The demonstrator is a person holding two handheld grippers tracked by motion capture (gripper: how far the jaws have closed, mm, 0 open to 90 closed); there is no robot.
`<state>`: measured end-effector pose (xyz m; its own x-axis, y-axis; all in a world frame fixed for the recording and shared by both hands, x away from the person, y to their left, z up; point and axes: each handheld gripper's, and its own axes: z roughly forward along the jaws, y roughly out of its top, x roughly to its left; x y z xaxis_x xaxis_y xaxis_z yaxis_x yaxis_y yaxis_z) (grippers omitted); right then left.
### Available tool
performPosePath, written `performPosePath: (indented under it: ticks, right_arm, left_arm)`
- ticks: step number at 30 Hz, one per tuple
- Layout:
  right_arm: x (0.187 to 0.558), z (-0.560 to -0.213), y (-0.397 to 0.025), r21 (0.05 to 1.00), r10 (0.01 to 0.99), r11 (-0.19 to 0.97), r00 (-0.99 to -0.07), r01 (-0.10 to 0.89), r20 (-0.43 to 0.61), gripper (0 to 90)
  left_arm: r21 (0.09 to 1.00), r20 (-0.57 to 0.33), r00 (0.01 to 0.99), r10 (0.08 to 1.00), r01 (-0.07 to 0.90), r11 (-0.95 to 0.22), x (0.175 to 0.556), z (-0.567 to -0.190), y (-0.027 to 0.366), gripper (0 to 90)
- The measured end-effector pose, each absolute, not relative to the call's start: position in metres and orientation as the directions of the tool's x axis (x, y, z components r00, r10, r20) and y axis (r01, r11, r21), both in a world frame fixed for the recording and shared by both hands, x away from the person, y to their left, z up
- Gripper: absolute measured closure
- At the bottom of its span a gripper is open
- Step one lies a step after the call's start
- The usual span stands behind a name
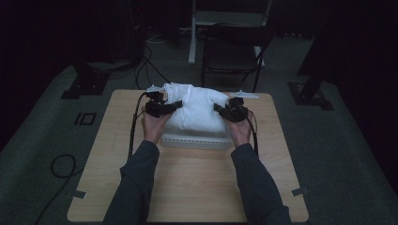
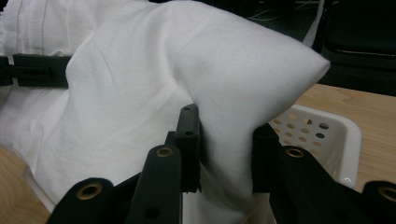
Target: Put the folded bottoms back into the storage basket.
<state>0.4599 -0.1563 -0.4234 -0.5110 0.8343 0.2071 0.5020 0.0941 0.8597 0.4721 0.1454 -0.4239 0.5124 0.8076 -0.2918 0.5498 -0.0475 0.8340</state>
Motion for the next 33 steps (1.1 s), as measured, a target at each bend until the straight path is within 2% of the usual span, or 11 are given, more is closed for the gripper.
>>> performPosePath:
  ticks: [33]
  right_arm:
    - [0.475, -0.449, -0.149, 0.806, 0.855, 0.123, -0.474, 0.579, 0.211, 72.1]
  left_arm:
    - [0.766, -0.279, 0.455, 0.846, 0.636, -0.090, 0.490, -0.456, 0.136, 55.0]
